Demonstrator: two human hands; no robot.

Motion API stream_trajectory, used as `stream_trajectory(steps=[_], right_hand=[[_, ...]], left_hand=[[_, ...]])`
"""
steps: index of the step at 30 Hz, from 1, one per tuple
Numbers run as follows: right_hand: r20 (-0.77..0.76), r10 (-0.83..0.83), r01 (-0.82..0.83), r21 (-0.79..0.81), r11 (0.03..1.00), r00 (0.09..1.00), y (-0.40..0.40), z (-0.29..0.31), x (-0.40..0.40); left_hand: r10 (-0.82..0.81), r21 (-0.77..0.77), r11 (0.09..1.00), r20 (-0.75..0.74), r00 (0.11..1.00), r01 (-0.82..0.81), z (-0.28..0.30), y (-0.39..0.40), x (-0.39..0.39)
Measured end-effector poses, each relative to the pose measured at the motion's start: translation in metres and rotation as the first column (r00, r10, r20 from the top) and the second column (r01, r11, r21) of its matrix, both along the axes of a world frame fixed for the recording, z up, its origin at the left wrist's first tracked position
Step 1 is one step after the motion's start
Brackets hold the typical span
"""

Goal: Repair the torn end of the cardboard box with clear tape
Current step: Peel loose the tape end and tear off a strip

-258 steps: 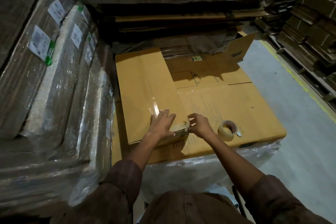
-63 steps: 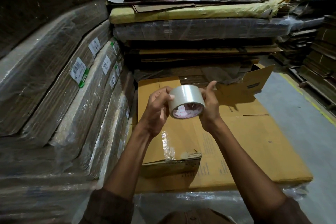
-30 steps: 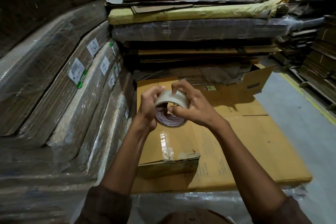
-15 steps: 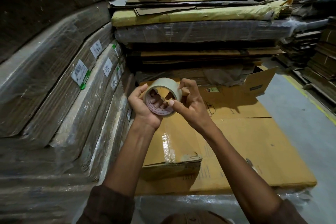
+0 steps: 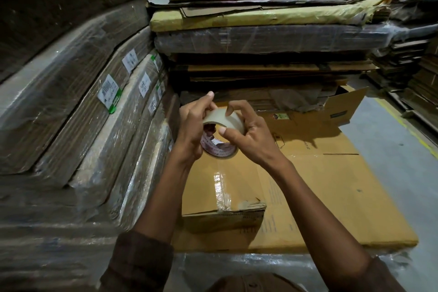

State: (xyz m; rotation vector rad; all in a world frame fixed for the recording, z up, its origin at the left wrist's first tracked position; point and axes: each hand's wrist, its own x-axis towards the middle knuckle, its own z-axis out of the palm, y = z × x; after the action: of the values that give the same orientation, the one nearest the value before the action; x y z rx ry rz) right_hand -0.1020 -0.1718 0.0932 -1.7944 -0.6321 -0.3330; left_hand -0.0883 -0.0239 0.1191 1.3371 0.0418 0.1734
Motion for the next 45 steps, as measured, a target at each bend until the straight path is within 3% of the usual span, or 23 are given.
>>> stream_trajectory(steps=[5, 12, 19, 25, 27, 29, 32, 34, 35, 37, 42, 45], right_hand=[[0.014, -0.021, 0.020, 0.045, 0.999, 1.000, 0.002, -0.003, 0.000], [-0.010, -0.019, 0.020, 0.161, 0.987, 1.000, 0.006, -0.001, -0.001], [0.006, -0.005, 0.003, 0.265, 0.964, 1.000, 0.014, -0.012, 0.001], [0.061, -0.021, 0.004, 0.267, 0.964, 0.998, 0.016, -0.016, 0.000], [0.038, -0.021, 0.010, 0.251, 0.968, 0.999, 0.014, -0.015, 0.002], [0.002, -0.006, 0.006, 0.211, 0.977, 1.000, 0.005, -0.011, 0.004], [-0.054, 0.024, -0.023, 0.022, 1.000, 0.998, -0.019, -0.003, 0.008], [-0.074, 0.066, -0.074, -0.106, 0.992, 0.995, -0.033, 0.001, 0.010], [-0.080, 0.089, -0.098, -0.127, 0.987, 0.993, -0.037, 0.003, 0.011], [-0.103, 0.135, -0.143, -0.072, 0.987, 0.985, -0.040, 0.003, 0.010], [-0.275, 0.205, -0.134, 0.256, 0.957, 0.939, -0.030, -0.014, 0.009], [-0.306, 0.200, -0.129, 0.239, 0.962, 0.931, -0.036, -0.028, 0.009]], left_hand=[[-0.045, -0.163, 0.986, -0.152, 0.987, 0.020, -0.016, -0.002, 0.008], [-0.078, -0.320, 0.947, -0.212, 0.974, 0.006, -0.017, -0.006, 0.010], [-0.112, -0.605, 0.789, -0.317, 0.942, -0.110, -0.024, -0.004, 0.017], [-0.100, -0.726, 0.667, -0.311, 0.945, -0.169, -0.024, -0.014, 0.017], [-0.116, -0.706, 0.697, -0.282, 0.952, -0.124, -0.025, -0.016, 0.016], [-0.143, -0.617, 0.787, -0.227, 0.963, -0.029, -0.025, -0.014, 0.014], [-0.168, -0.199, 0.968, -0.047, 0.985, 0.155, -0.025, 0.002, 0.015], [-0.335, 0.082, 0.939, -0.007, 0.942, 0.334, -0.021, 0.013, 0.014], [-0.402, 0.136, 0.906, -0.026, 0.915, 0.402, -0.019, 0.014, 0.013], [-0.421, 0.094, 0.902, -0.022, 0.907, 0.421, -0.017, 0.013, 0.010], [-0.327, -0.217, 0.924, -0.029, 0.944, 0.314, -0.025, -0.001, 0.006], [-0.309, -0.119, 0.946, -0.057, 0.949, 0.301, -0.034, -0.007, 0.000]])
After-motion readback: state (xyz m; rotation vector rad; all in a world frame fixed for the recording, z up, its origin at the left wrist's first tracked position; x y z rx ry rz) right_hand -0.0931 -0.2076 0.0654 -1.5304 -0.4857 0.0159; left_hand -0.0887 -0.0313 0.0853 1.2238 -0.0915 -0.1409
